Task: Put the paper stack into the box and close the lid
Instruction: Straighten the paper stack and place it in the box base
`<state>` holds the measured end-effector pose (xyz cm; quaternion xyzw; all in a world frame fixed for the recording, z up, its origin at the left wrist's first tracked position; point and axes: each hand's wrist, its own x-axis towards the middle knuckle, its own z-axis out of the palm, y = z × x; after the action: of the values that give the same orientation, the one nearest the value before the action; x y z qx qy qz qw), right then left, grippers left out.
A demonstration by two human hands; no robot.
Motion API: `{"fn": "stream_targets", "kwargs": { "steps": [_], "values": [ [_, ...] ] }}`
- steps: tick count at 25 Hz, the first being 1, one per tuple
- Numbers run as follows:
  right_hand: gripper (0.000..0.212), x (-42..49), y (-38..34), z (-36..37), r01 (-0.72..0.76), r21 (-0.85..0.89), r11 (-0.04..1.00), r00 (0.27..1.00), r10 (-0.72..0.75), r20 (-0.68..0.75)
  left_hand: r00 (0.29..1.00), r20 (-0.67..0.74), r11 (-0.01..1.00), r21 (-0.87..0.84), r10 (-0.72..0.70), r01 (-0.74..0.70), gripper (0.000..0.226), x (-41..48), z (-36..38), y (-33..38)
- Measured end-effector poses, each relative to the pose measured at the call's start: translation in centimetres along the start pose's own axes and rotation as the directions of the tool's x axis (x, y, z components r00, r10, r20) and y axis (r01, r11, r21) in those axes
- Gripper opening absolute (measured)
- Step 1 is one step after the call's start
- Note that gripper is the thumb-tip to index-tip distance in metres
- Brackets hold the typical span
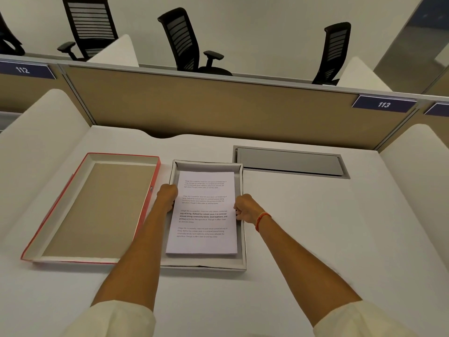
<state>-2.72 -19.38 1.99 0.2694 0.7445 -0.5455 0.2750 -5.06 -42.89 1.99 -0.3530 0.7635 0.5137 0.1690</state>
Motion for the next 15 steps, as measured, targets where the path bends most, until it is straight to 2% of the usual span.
{"fn": "stream_targets", "kwargs": {
  "steps": [2, 6, 8, 10, 12, 13, 15],
  "values": [
    [0.027, -0.1, 0.0, 0.1, -0.001, -0.006, 1.0, 1.0, 0.001, 0.006, 1.0, 0.002, 0.998, 0.052, 0.024, -0.024, 0.038, 0.0, 0.3, -0.1],
    [0.019, 0.1, 0.0, 0.0, -0.015, -0.014, 1.0, 1.0, 0.015, 0.024, 0.983, -0.014, 0.939, 0.298, 0.185, -0.172, 0.044, -2.5, 1.1, 1.1],
    [0.016, 0.3, -0.1, 0.0, -0.019, -0.018, 1.0, 0.999, 0.02, 0.032, 0.972, 0.02, 0.928, 0.296, 0.232, -0.228, 0.048, -4.2, 1.1, 1.4],
    [0.014, 0.2, -0.4, 0.1, -0.014, -0.046, 0.999, 0.999, 0.016, 0.037, 0.982, 0.052, 0.966, 0.177, 0.182, -0.189, 0.054, -6.2, 0.6, 0.9],
    [0.011, 0.2, -1.2, 0.2, 0.057, -0.122, 0.991, 0.998, -0.056, 0.012, 0.99, 0.102, 0.995, -0.048, 0.095, -0.09, 0.056, -8.3, 0.1, -0.8],
    [0.009, 0.3, -1.9, 0.3, 0.129, -0.186, 0.974, 0.991, -0.135, -0.019, 0.988, 0.145, 0.981, -0.195, 0.045, -0.016, 0.057, -9.4, 0.0, -1.9],
    [0.013, 0.7, -3.7, 0.4, 0.286, -0.339, 0.896, 0.946, -0.321, -0.052, 0.965, 0.252, 0.891, -0.421, -0.066, 0.171, 0.059, -11.3, 0.0, -4.1]
  ]
}}
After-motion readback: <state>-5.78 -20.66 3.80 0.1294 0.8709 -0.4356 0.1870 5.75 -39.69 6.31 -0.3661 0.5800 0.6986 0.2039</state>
